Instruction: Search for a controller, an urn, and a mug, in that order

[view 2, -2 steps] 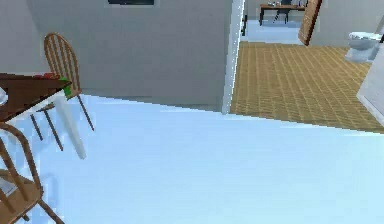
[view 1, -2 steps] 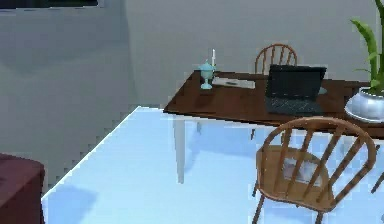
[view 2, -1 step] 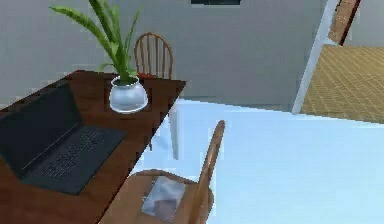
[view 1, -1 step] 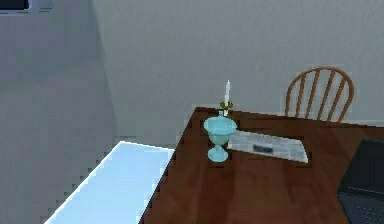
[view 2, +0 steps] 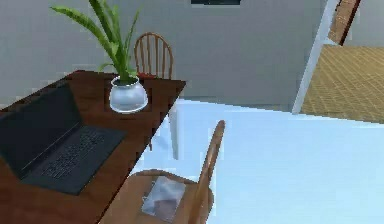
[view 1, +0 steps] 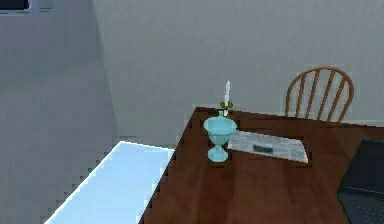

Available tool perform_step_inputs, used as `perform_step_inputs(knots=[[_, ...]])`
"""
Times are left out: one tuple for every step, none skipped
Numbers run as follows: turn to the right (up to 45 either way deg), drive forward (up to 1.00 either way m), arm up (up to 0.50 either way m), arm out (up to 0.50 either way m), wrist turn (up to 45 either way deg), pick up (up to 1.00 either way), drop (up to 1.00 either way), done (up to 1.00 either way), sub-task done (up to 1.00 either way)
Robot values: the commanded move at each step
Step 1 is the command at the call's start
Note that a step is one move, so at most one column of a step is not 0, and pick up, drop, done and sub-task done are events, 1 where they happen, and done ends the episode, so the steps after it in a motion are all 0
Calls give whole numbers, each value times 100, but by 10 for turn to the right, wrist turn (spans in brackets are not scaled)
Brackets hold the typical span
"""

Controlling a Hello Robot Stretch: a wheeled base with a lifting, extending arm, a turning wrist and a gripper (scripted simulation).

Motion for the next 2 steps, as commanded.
perform_step_inputs(knots=[[-450,0,0,0,0,0,0,0,0],[-450,0,0,0,0,0,0,0,0]])
